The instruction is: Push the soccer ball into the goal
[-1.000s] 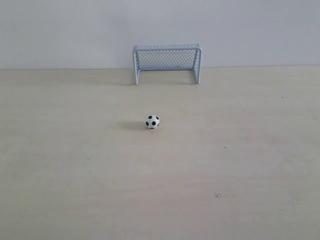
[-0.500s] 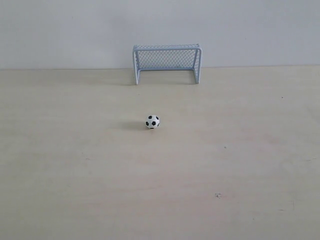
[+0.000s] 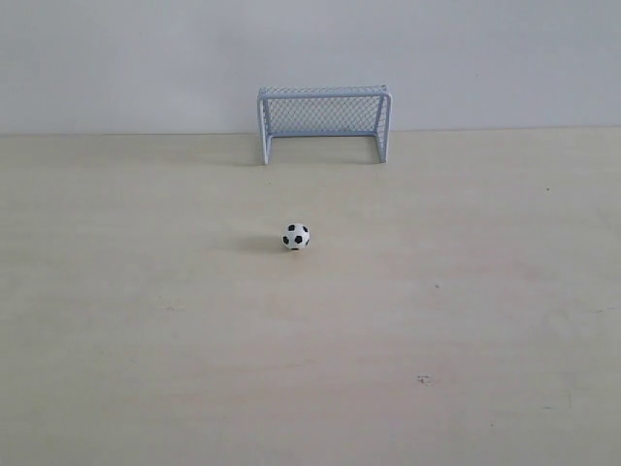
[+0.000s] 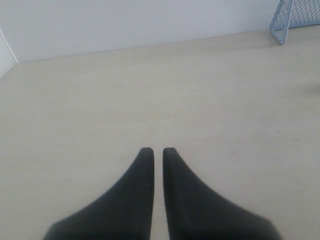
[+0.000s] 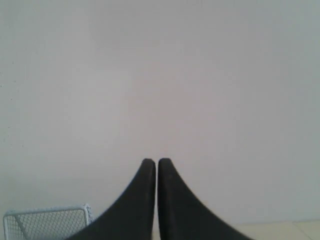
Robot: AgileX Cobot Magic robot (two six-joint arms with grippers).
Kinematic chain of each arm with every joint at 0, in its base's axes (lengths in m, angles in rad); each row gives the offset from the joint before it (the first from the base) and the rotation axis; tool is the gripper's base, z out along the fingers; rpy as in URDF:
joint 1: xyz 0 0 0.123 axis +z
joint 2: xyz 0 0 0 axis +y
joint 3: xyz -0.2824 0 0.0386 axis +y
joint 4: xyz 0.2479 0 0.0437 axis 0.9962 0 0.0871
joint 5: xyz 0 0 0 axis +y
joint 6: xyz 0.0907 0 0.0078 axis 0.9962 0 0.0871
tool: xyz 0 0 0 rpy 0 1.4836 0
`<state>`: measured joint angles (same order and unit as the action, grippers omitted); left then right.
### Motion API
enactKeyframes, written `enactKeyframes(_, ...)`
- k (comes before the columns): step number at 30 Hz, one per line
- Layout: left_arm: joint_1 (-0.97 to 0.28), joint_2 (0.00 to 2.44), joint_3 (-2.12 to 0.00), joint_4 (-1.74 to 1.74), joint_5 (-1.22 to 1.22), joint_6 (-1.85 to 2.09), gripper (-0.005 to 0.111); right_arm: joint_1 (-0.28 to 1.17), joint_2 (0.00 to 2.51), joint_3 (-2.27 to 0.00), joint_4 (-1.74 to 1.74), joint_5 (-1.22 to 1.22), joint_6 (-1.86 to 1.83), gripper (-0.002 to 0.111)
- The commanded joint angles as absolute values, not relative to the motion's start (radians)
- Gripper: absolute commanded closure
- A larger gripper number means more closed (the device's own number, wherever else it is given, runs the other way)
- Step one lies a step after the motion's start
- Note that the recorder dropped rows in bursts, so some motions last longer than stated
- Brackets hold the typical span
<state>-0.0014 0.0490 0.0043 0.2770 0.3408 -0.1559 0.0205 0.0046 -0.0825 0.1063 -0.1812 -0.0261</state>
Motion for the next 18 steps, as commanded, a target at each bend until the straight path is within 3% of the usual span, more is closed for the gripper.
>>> enactKeyframes(1,-0.009,0.054,0.000,0.277,0.337,-0.165,0.100,0.024,0.000,-0.164,0.084,-0.114,-0.037,0.108)
enactKeyframes(18,-0.009,0.054,0.000,0.277,0.337,-0.165,0.100,0.024,0.191,-0.558,0.183,0.322,0.055,0.108)
